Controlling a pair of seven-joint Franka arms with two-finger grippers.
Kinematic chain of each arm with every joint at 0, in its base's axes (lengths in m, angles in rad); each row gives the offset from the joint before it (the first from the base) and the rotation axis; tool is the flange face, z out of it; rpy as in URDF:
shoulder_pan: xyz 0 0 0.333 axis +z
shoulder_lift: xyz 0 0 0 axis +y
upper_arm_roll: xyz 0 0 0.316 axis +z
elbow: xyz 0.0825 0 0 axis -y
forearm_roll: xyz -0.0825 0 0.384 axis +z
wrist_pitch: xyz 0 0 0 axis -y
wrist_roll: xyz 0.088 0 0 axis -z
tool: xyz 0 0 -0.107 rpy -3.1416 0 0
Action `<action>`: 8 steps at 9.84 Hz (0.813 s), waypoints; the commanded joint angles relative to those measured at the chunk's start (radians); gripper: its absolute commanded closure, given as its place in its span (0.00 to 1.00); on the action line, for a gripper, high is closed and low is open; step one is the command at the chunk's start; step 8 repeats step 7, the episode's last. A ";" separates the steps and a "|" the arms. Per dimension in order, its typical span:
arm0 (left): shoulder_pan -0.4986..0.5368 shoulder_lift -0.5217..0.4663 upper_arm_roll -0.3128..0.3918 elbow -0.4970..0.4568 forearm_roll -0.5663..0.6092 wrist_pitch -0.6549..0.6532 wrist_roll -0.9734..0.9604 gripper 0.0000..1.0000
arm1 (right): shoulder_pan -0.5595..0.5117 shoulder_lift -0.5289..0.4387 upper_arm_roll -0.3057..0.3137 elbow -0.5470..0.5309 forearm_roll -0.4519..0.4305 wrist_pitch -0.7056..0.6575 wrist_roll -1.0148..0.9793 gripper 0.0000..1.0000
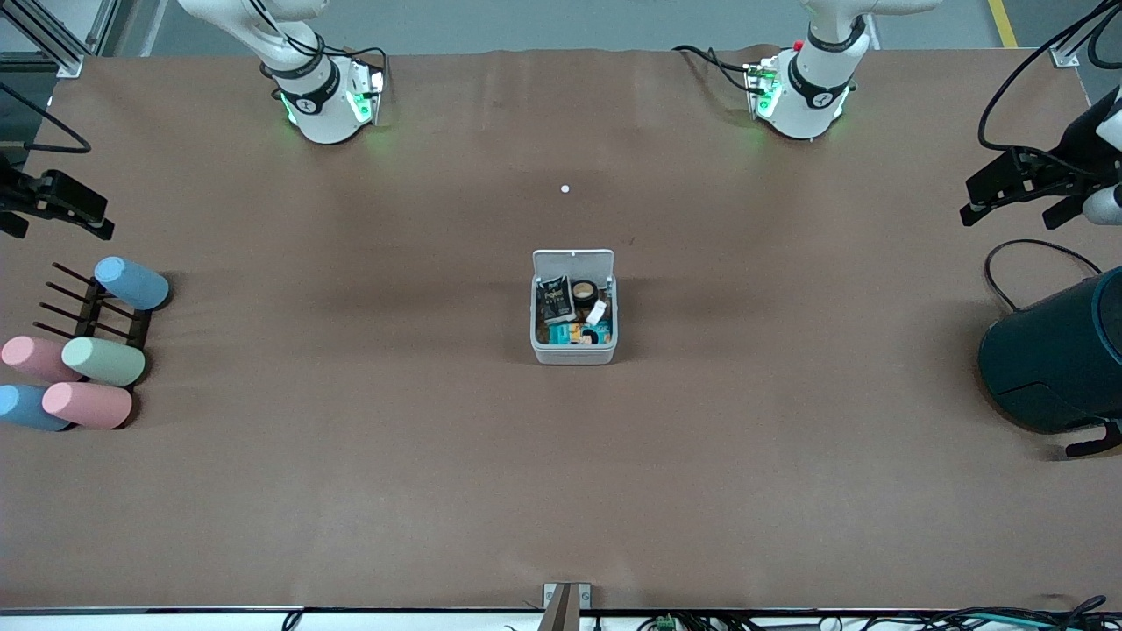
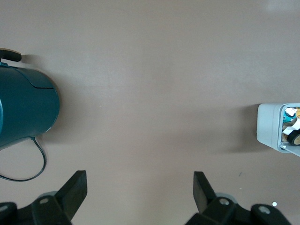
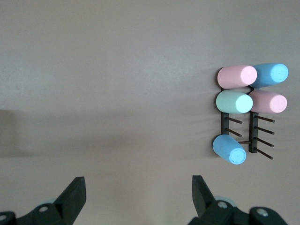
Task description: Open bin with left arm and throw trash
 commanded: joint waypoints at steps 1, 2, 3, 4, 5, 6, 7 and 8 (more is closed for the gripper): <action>0.000 -0.002 0.000 0.023 0.016 -0.002 -0.007 0.00 | -0.025 -0.023 0.001 -0.042 0.046 0.030 0.008 0.00; 0.000 -0.002 0.000 0.023 0.016 -0.002 -0.007 0.00 | -0.026 -0.024 0.001 -0.047 0.047 0.030 0.009 0.00; 0.000 -0.002 0.000 0.023 0.016 -0.002 -0.007 0.00 | -0.026 -0.024 0.001 -0.048 0.050 0.030 0.009 0.00; 0.002 -0.002 0.002 0.023 0.016 -0.002 -0.006 0.00 | -0.028 -0.026 0.001 -0.050 0.061 0.032 0.008 0.00; 0.008 -0.002 0.000 0.025 0.016 -0.002 -0.007 0.00 | -0.028 -0.026 0.001 -0.050 0.067 0.032 0.008 0.00; 0.008 -0.002 0.000 0.023 0.015 -0.002 -0.007 0.00 | -0.028 -0.026 0.001 -0.050 0.069 0.032 0.008 0.00; 0.008 -0.002 0.000 0.025 0.016 -0.002 -0.007 0.00 | -0.028 -0.026 0.001 -0.050 0.069 0.030 0.008 0.00; 0.008 -0.002 0.000 0.025 0.016 -0.002 -0.007 0.00 | -0.028 -0.026 0.001 -0.050 0.069 0.030 0.008 0.00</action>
